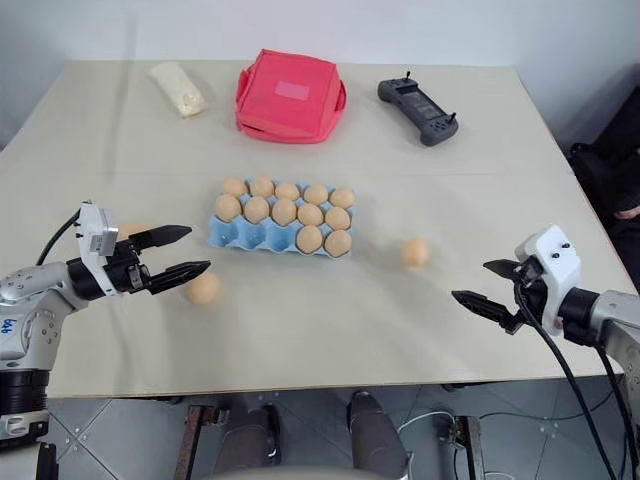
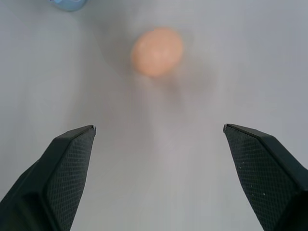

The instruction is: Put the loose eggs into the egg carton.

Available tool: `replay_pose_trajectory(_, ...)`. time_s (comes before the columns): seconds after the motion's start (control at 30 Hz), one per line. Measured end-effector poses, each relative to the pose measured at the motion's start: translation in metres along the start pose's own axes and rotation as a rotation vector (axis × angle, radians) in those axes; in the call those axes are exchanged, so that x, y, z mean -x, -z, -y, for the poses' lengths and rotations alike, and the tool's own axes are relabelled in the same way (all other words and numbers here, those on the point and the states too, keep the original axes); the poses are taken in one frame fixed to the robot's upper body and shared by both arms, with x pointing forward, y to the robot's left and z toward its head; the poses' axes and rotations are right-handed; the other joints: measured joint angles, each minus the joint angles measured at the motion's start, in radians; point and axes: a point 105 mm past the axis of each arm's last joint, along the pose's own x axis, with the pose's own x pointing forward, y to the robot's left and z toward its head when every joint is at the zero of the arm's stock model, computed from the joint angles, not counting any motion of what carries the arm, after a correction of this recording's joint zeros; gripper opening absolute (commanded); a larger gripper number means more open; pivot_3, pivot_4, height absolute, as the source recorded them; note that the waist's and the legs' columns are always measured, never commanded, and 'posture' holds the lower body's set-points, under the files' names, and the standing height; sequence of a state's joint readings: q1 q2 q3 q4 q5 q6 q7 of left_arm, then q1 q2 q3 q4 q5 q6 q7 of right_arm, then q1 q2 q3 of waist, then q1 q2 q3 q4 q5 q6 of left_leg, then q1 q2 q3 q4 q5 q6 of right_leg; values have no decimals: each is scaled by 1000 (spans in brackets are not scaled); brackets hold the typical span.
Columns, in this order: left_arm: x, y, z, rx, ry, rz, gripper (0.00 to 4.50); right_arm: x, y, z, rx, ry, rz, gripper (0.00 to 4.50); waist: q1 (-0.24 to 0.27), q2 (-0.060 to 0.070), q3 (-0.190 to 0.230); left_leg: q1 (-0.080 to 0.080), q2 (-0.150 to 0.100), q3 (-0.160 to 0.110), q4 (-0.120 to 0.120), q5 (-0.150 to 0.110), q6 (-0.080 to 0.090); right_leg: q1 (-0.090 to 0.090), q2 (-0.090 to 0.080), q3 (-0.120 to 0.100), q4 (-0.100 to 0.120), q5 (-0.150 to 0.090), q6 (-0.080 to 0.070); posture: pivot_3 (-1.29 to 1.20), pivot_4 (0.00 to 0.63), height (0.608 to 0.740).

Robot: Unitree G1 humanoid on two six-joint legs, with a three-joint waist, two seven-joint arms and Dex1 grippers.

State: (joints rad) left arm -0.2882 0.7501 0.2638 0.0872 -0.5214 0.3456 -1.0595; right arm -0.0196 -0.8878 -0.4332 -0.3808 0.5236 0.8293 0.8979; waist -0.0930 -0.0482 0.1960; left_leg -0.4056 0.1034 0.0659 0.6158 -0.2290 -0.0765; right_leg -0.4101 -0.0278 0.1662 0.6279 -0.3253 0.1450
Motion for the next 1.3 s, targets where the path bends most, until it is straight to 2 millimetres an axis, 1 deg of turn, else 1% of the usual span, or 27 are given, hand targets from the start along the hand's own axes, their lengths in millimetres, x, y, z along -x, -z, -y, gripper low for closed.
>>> replay_pose_trajectory(0.07,0,0,0,-1,0,1,4500,-4,-6,-1,3,1,33,4454,-1,0,0,0,0,0,0,0,0,0,0,0,0,-2,-5,0,150,740)
replay_pose_trajectory(0.2,1,0,0,-2,-3,-3,4500,-30,-18,-7,-6,-34,123,4454,-5,0,0,0,0,0,1,0,0,0,0,1,0,-2,-5,0,150,740)
replay_pose_trajectory(0.3,4,2,1,-1,-11,-11,4500,-50,-24,-2,-29,-23,174,4454,-7,0,0,-1,0,0,1,0,0,0,0,1,0,-2,-5,0,150,740)
replay_pose_trajectory(0.37,5,1,1,-8,-17,-15,4500,-60,-25,2,-35,-6,188,4454,-7,0,0,-1,0,0,0,0,0,0,0,0,0,0,-1,0,150,740)
replay_pose_trajectory(0.4,6,0,1,-15,-21,-14,4500,-69,-28,8,-48,16,207,4454,-7,0,0,-1,0,0,0,0,0,0,0,0,0,3,5,0,150,740)
replay_pose_trajectory(0.47,8,-1,1,-22,-34,-12,4500,-80,-26,12,-47,39,208,4454,-7,0,0,-1,0,0,-1,0,0,-1,0,0,0,4,7,0,150,740)
replay_pose_trajectory(0.53,11,0,1,-20,-44,-16,4500,-90,-18,14,-61,48,197,4454,-8,0,0,-1,0,0,-2,0,0,-1,0,0,0,4,7,0,150,740)
replay_pose_trajectory(0.6,13,3,1,-12,-49,-23,4500,-96,-13,15,-81,46,192,4454,-7,1,1,-1,0,0,-2,0,-1,-1,0,0,0,4,7,0,150,740)
replay_pose_trajectory(0.67,13,3,2,-16,-54,-24,4500,-99,-14,14,-81,37,198,4454,-7,1,1,-1,0,0,-2,0,-1,-1,0,0,0,4,7,0,150,740)
replay_pose_trajectory(0.77,15,0,4,-30,-59,-20,4500,-106,-15,7,-86,-4,201,4454,-7,1,0,-1,0,0,-1,0,-1,-1,0,0,0,4,7,0,150,740)
replay_pose_trajectory(0.87,18,3,4,-22,-71,-25,4500,-111,-9,2,-96,-26,185,3862,-9,1,1,-1,0,0,-1,0,-1,-1,0,0,1,4,7,0,150,740)
replay_pose_trajectory(1.1,18,0,4,-36,-82,-21,4500,-112,-13,-4,-79,-47,188,1692,-12,1,1,-1,0,0,-1,0,-1,-1,0,0,0,4,7,0,150,740)
replay_pose_trajectory(1.17,17,-1,5,-41,-83,-20,4500,-110,-14,-7,-69,-54,190,1318,-12,1,1,-1,0,0,-1,0,-1,-1,0,0,0,4,7,0,150,740)
replay_pose_trajectory(1.3,18,0,5,-38,-85,-22,4500,-104,-27,-15,-28,-79,214,1141,-15,1,1,-1,0,0,-1,0,-1,-1,0,0,1,4,7,0,150,740)
